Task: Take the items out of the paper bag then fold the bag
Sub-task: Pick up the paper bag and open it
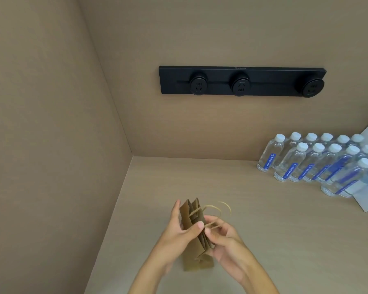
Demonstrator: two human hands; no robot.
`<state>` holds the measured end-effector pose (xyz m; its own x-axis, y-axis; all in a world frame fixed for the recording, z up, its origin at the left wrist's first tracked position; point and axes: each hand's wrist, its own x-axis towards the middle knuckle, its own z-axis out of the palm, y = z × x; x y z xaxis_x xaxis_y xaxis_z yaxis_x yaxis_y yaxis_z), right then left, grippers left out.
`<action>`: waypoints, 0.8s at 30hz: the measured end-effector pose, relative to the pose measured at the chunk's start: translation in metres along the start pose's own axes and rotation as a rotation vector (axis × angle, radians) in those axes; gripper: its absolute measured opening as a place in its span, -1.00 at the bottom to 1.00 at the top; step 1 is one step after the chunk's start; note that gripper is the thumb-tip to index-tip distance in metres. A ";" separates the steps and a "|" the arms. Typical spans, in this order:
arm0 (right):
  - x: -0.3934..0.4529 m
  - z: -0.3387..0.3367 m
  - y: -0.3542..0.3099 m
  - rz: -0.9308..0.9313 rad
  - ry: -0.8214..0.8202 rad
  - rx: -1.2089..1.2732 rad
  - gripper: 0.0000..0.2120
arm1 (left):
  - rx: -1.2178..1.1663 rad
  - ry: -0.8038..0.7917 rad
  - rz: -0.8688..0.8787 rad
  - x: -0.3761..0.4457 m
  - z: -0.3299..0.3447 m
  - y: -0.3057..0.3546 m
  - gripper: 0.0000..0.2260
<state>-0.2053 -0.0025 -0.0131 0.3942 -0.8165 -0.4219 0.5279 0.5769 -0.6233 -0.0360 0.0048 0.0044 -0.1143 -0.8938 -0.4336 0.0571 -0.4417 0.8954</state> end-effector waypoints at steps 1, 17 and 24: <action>0.000 -0.001 0.001 -0.001 0.001 0.007 -0.63 | -0.074 -0.036 -0.018 0.000 -0.005 -0.001 -0.11; -0.033 0.017 -0.032 -0.541 0.157 -1.942 -0.42 | 1.251 0.368 0.152 0.016 -0.031 0.053 -0.80; -0.041 0.031 -0.057 -0.176 0.014 -2.083 -0.26 | 1.039 0.236 0.478 0.013 -0.018 0.059 -0.68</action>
<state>-0.2287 -0.0010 0.0603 0.4363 -0.8528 -0.2870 -0.8885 -0.3581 -0.2868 -0.0164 -0.0344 0.0498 -0.1074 -0.9924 0.0595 -0.8070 0.1220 0.5778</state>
